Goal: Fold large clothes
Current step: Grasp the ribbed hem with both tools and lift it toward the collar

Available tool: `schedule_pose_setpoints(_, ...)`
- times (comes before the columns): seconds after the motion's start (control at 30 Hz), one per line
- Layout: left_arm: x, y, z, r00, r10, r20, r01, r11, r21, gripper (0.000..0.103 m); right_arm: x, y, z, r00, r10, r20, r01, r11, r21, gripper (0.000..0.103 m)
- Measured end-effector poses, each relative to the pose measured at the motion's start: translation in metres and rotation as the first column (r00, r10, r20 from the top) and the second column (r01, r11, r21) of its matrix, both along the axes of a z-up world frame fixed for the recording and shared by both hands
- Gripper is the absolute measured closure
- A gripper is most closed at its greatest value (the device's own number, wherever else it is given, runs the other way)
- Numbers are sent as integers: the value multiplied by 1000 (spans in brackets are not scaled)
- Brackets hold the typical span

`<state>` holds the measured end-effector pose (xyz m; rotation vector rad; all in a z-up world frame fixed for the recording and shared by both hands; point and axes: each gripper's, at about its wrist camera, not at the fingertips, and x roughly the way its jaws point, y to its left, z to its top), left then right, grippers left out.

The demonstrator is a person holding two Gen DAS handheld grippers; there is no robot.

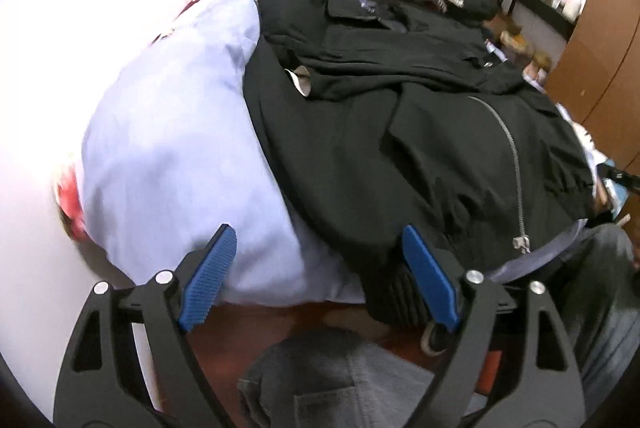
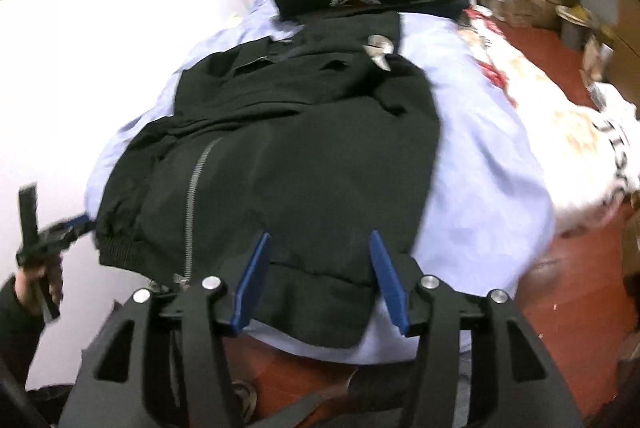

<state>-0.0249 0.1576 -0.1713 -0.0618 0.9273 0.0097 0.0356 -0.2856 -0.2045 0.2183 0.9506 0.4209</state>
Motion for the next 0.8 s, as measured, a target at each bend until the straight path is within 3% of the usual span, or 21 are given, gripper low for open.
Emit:
schedule_pose_setpoints(0.1,-12,-8,-7,994,-2,109,-6,998,69,20,-2,-6,-12,998,-57,23,57,998,4,50)
schedule_pose_setpoints(0.2,-13,-11,-12,987,-3,164,-11,997,81,20,-2,-5,-18,996,-62,66,62,998,-1,50)
schedule_pose_setpoints(0.33,-7,1,-20,988,66,141,-56,996,-74,17,-5,-15,-27,998,-50,33,47,995,83,49)
schedule_pose_setpoints(0.4,-9,9,-24,988,93,120,-68,978,-195,17,-8,-19,-29,999,-37,19,35,993,112,49)
schedule_pose_setpoints(0.47,-13,9,-27,990,84,112,-53,966,-254,17,-8,-18,-33,999,-31,-15,33,992,119,44)
schedule_pose_setpoints(0.63,-11,-14,-33,995,-19,101,45,963,-267,17,-5,-6,-42,996,20,-81,-9,992,129,44)
schedule_pose_setpoints(0.8,5,-27,-45,997,-15,71,32,967,-252,16,2,3,-55,987,56,-148,-35,990,137,43)
